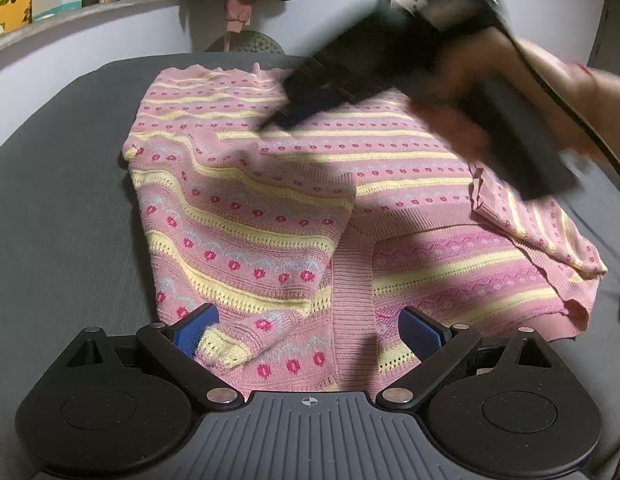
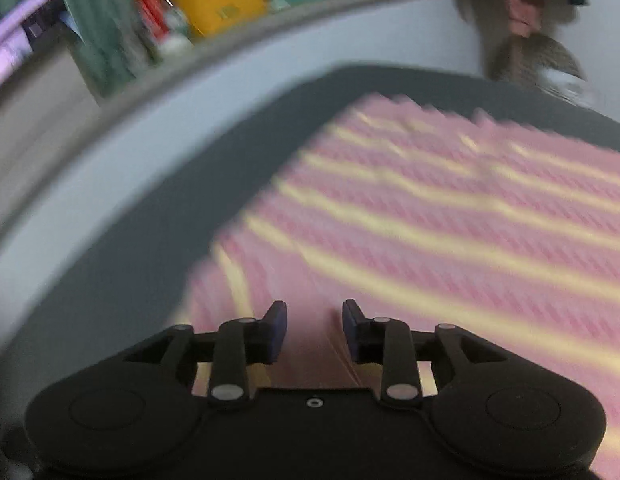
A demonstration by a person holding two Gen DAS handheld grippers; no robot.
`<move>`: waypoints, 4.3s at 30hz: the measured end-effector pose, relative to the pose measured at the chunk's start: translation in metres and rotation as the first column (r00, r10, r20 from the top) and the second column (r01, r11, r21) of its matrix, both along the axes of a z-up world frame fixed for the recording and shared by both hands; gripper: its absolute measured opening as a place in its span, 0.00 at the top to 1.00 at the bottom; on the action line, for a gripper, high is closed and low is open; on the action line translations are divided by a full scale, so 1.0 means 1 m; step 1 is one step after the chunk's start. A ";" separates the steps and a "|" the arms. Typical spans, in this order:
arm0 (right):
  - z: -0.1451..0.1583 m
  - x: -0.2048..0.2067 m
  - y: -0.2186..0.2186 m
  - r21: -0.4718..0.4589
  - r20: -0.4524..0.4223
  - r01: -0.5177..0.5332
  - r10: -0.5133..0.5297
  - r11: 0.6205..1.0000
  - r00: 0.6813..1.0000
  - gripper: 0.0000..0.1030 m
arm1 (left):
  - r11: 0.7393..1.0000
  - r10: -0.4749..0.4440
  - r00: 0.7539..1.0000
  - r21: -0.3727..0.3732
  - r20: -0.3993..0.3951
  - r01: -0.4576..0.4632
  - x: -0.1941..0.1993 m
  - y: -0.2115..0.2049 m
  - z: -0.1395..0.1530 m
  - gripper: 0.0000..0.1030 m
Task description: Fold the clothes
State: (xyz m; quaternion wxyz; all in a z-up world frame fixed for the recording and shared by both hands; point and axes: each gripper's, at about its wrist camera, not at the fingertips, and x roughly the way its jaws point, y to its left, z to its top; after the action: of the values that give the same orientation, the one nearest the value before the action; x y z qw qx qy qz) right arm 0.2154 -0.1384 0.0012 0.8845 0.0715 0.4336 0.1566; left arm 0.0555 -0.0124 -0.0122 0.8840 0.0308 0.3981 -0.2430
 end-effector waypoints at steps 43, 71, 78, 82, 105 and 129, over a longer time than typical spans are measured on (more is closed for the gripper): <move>0.005 -0.289 -0.060 -0.710 -0.085 -0.300 0.345 0.637 0.935 0.20 | 0.215 -0.774 0.632 0.925 -0.035 0.315 -0.100 -0.030 -0.002 0.00; -0.046 -0.286 -0.017 -0.878 -0.064 -0.262 0.445 0.400 0.893 0.02 | 0.186 -0.847 0.523 0.974 0.092 0.130 -0.106 -0.066 -0.020 0.00; -0.048 -0.277 -0.049 -0.918 -0.100 -0.240 0.401 0.316 0.910 0.03 | 0.180 -0.836 0.542 0.976 0.086 0.123 -0.098 -0.058 -0.019 0.00; -0.054 -0.275 -0.040 -0.942 -0.088 -0.223 0.459 0.249 0.884 0.20 | 0.184 -0.849 0.522 0.973 0.085 0.140 -0.095 -0.060 -0.018 0.01; -0.025 -0.292 -0.045 -0.921 -0.076 -0.272 0.556 0.278 0.828 0.91 | 0.173 -0.847 0.531 0.925 -0.035 0.339 -0.093 -0.048 0.016 0.90; -0.023 -0.296 -0.033 -0.878 -0.209 -0.404 0.551 0.258 0.808 0.88 | 0.141 -0.869 0.494 0.953 -0.011 0.269 -0.133 -0.030 0.021 0.00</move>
State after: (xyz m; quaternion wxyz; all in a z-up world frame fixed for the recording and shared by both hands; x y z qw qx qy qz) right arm -0.0804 -0.1714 -0.0216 0.7196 -0.5532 0.3854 0.1665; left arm -0.0774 -0.0421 0.0087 0.6170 0.7083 0.1301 -0.3173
